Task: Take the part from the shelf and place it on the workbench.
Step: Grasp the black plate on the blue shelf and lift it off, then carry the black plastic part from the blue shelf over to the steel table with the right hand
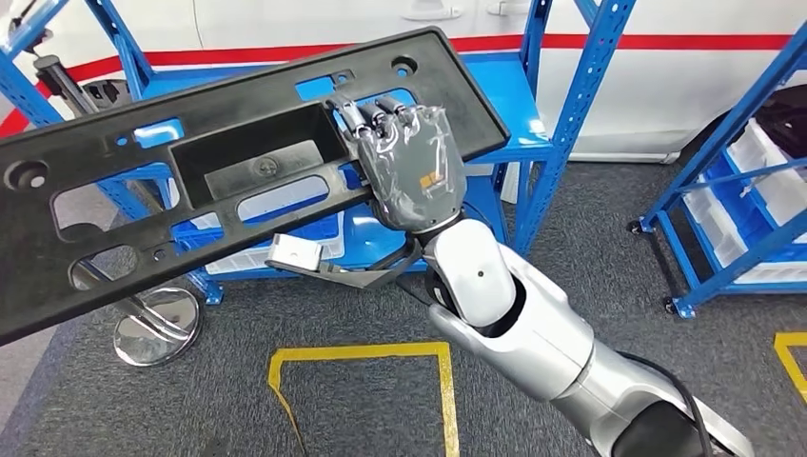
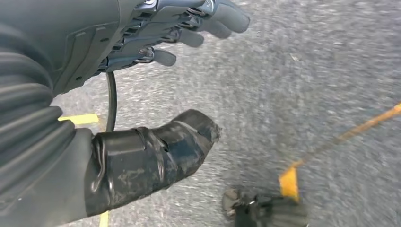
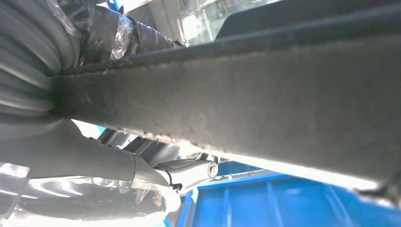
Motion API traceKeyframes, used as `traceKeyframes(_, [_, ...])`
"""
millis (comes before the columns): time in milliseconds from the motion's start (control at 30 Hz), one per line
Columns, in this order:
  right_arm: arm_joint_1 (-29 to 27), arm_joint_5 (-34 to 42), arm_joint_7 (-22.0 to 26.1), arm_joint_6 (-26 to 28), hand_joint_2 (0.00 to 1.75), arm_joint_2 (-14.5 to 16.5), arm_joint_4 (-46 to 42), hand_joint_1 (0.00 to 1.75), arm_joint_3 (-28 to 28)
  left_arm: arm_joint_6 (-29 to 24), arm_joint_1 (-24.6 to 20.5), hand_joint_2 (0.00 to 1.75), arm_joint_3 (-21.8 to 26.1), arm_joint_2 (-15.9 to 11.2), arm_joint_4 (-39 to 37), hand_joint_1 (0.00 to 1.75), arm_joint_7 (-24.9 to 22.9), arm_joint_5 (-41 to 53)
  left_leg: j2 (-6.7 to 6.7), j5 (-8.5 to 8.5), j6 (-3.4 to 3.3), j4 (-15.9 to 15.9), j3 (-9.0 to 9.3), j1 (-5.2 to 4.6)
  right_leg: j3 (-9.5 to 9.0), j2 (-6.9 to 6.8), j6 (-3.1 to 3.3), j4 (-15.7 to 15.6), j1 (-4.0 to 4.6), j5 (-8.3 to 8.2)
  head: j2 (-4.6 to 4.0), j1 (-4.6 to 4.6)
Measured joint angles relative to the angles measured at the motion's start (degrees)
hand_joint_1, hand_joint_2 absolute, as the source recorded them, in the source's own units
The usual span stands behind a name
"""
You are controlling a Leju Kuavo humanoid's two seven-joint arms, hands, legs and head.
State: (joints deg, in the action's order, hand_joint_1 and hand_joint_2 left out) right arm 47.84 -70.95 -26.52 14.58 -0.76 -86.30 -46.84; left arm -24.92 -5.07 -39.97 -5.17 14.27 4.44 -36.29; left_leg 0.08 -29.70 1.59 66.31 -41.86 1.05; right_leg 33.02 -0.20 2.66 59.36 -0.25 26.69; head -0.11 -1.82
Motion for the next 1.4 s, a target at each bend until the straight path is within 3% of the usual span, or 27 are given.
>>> traceKeyframes(33, [0.0,0.0,0.0,0.0,1.75,0.0,0.0,1.75,0.0,0.0,0.0,1.75,0.0,-0.1,0.0,0.0,0.0,0.0,0.01,-2.3,0.15,3.6,-0.58,0.02,0.9,0.01,0.13,0.0,0.1,-0.69,0.0,-0.02])
traceKeyframes(67, [0.0,0.0,0.0,0.0,1.75,0.0,0.0,1.75,0.0,0.0,0.0,1.75,0.0,-0.2,0.0,0.0,0.0,0.0,0.02,-3.17,0.22,6.6,-0.78,0.02,1.86,0.02,0.16,0.1,0.21,-1.4,0.0,-0.02])
traceKeyframes(133, [0.0,-0.2,0.0,-0.1,1.75,0.0,0.0,1.75,-0.1,0.0,-0.1,1.75,0.0,-0.2,0.0,0.0,0.0,0.1,0.0,-1.02,0.06,8.5,0.78,0.0,3.81,0.03,0.15,0.3,0.44,-2.76,0.0,-0.03])
traceKeyframes(200, [0.0,-0.6,0.0,-0.2,1.75,0.0,0.0,1.75,-0.1,0.0,-0.1,1.75,0.0,-0.3,0.0,0.0,-0.1,0.4,-0.03,1.36,-0.65,3.2,5.81,-0.16,5.42,0.03,0.03,0.5,0.68,-4.0,0.0,-0.03])
traceKeyframes(267, [0.0,-1.0,0.0,-0.2,1.75,0.0,0.0,1.75,-0.1,0.0,-0.3,1.75,0.0,-0.3,0.0,0.0,0.0,0.6,-0.08,0.13,-1.41,-5.0,11.58,-0.49,6.25,-0.06,-0.34,0.4,0.83,-5.13,0.0,0.02])
traceKeyframes(333, [0.0,-1.1,0.0,-0.2,1.75,0.0,0.0,1.75,-0.2,0.0,-0.5,1.75,0.0,-0.4,0.0,0.0,0.1,0.7,-0.11,-0.63,-1.91,-9.1,13.41,-0.93,6.51,-0.2,-0.98,-0.1,0.6,-6.45,0.0,0.02])
traceKeyframes(400, [0.0,-1.2,0.0,-0.2,1.75,-0.1,0.2,1.75,-0.3,0.0,-0.5,1.75,0.0,-0.3,0.0,0.0,0.2,0.7,0.1,0.92,-2.43,-9.9,12.76,-0.82,6.84,-0.1,-1.68,-0.5,0.48,-6.77,0.0,0.03])
traceKeyframes(433, [0.0,-1.4,0.0,-0.2,1.75,-0.1,0.2,1.75,-0.4,0.0,-0.5,1.75,0.0,-0.3,0.0,0.0,0.3,0.7,0.27,1.72,-2.77,-10.4,12.42,-0.66,7.19,0.01,-2.0,0.2,0.48,-5.43,0.0,0.12])
traceKeyframes(467, [0.0,-1.7,0.0,-0.2,1.75,-0.1,0.3,1.75,-0.4,0.1,-0.4,1.75,0.0,-0.3,0.0,0.0,0.4,0.7,0.44,2.52,-3.05,-10.6,11.9,-0.47,7.75,0.1,-2.3,2.1,0.42,-2.97,0.0,0.22])
traceKeyframes(533, [0.0,-2.3,0.0,-0.3,1.75,-0.1,0.4,1.75,-0.4,0.1,-0.4,1.75,0.0,-0.2,0.0,0.0,0.5,0.8,0.57,3.9,-3.42,-10.5,10.23,-0.47,9.21,0.13,-2.83,9.1,0.06,3.06,0.0,0.4])
traceKeyframes(567, [0.0,-2.6,0.0,-0.3,1.75,-0.1,0.5,1.75,-0.4,0.1,-0.4,1.75,0.0,-0.1,0.0,0.0,0.5,0.9,0.58,4.59,-3.4,-10.4,9.28,-0.44,9.72,0.12,-3.08,12.9,-0.11,4.68,0.0,0.43])
traceKeyframes(600, [0.0,-2.9,0.0,-0.4,1.75,-0.2,0.5,1.75,-0.5,0.2,-0.4,1.75,0.0,0.0,0.0,0.0,0.5,0.9,0.58,5.27,-3.32,-10.3,8.28,-0.39,9.64,0.12,-3.33,15.5,-0.27,4.76,0.0,0.44])
traceKeyframes(633, [0.0,-3.1,0.0,-0.4,1.75,-0.2,0.5,1.75,-0.5,0.2,-0.4,1.75,0.0,0.1,0.0,0.0,0.5,1.0,0.59,5.87,-3.15,-10.0,7.27,-0.29,8.77,0.12,-3.55,16.4,-0.42,3.54,0.0,0.43])
traceKeyframes(700, [0.0,-3.7,0.0,-0.2,1.75,-0.2,0.5,1.75,-0.5,0.3,-0.4,1.75,0.0,0.2,0.0,0.0,0.4,1.0,0.59,6.76,-2.65,-9.2,5.39,-0.02,4.36,0.12,-3.89,12.4,-0.73,0.72,0.0,0.45])
traceKeyframes(767, [-0.1,-4.2,0.0,-0.1,1.75,-0.1,0.4,1.75,-0.5,0.3,-0.4,1.75,0.0,0.2,0.0,0.0,0.2,1.0,0.56,7.4,-1.99,-8.1,3.87,0.06,-1.26,0.19,-3.82,4.7,-0.67,1.71,0.0,0.51])
traceKeyframes(800, [-0.1,-4.3,0.0,0.0,1.75,-0.1,0.4,1.75,-0.5,0.3,-0.3,1.75,0.0,0.2,0.0,0.0,0.2,1.0,0.53,7.83,-1.63,-7.8,3.4,0.03,-2.95,0.25,-3.6,1.9,-0.55,2.72,0.0,0.53])
traceKeyframes(833, [-0.1,-4.3,0.0,0.0,1.75,0.0,0.4,1.75,-0.5,0.3,-0.3,1.75,0.0,0.2,0.0,0.0,0.1,1.0,0.52,8.33,-1.27,-7.7,3.1,0.03,-3.59,0.31,-3.27,0.4,-0.32,3.38,0.0,0.56])
traceKeyframes(900, [-0.1,-4.3,0.0,0.1,1.75,0.0,0.4,1.75,-0.5,0.4,-0.2,1.75,0.0,0.3,0.0,0.0,0.1,1.0,0.4,8.89,-0.53,-7.9,2.7,0.21,-2.85,0.26,-2.36,0.0,-0.33,2.66,0.0,0.6])
traceKeyframes(967, [-0.2,-4.3,0.0,0.1,1.75,0.0,0.4,1.75,-0.5,0.4,-0.1,1.75,0.0,0.3,-0.1,0.0,0.1,1.0,0.28,5.85,0.01,-5.7,1.67,0.4,-1.7,0.09,-1.36,-0.2,-0.55,1.36,0.0,0.48])
traceKeyframes(1033, [-0.2,-4.3,0.0,0.1,1.75,0.0,0.5,1.75,-0.6,0.4,-0.1,1.75,0.0,0.4,-0.1,0.0,0.0,1.0,0.27,0.01,0.35,0.7,-0.01,0.46,-0.26,0.03,-0.81,-0.2,-0.53,0.07,0.0,0.35])
traceKeyframes(1067, [-0.3,-4.3,0.0,0.2,1.75,0.0,0.5,1.75,-0.6,0.4,-0.1,1.75,0.0,0.4,-0.1,0.0,0.0,1.1,0.28,-1.99,0.47,4.5,-0.68,0.47,0.56,0.02,-0.73,-0.1,-0.44,-0.55,0.0,0.34])
traceKeyframes(1100, [-0.3,-4.3,0.0,0.2,1.75,0.0,0.5,1.75,-0.6,0.4,-0.1,1.75,0.0,0.4,-0.1,0.0,0.0,1.2,0.28,-2.66,0.53,7.3,-0.9,0.47,1.42,0.02,-0.72,0.0,-0.34,-1.15,0.0,0.35])
traceKeyframes(1167, [-0.3,-4.3,0.1,0.4,1.75,0.0,0.5,1.75,-0.6,0.5,-0.1,1.75,0.0,0.4,-0.1,0.0,-0.1,1.4,0.28,-0.41,0.37,7.9,0.97,0.46,3.1,0.03,-0.82,0.2,-0.22,-2.26,0.0,0.35])
traceKeyframes(1233, [-0.3,-4.1,0.2,0.8,1.75,0.0,0.5,1.75,-0.6,0.6,-0.2,1.75,0.0,0.4,-0.1,0.0,-0.1,1.5,0.23,1.98,-0.04,1.5,6.15,0.35,4.46,0.06,-1.15,0.5,-0.13,-3.16,0.0,0.34])
traceKeyframes(1300, [-0.3,-4.0,0.3,1.2,1.75,0.0,0.4,1.75,-0.6,0.6,-0.3,1.75,0.0,0.4,-0.1,0.0,0.0,1.5,0.05,1.2,-0.53,-5.9,10.96,0.0,5.15,0.02,-1.68,0.5,-0.05,-4.06,0.0,0.37])
traceKeyframes(1333, [-0.3,-3.9,0.3,1.3,1.75,0.0,0.4,1.75,-0.5,0.6,-0.4,1.75,0.0,0.5,-0.1,0.0,0.0,1.6,-0.04,0.48,-0.73,-7.9,11.96,-0.22,5.29,-0.01,-1.96,0.3,-0.06,-4.62,0.0,0.38])
traceKeyframes(1400, [-0.3,-3.8,0.3,1.4,1.75,0.0,0.4,1.75,-0.5,0.6,-0.4,1.75,0.0,0.5,-0.1,0.0,0.0,1.6,-0.04,1.13,-1.21,-9.0,11.62,-0.31,5.42,0.05,-2.54,-0.4,-0.08,-5.83,0.0,0.4])
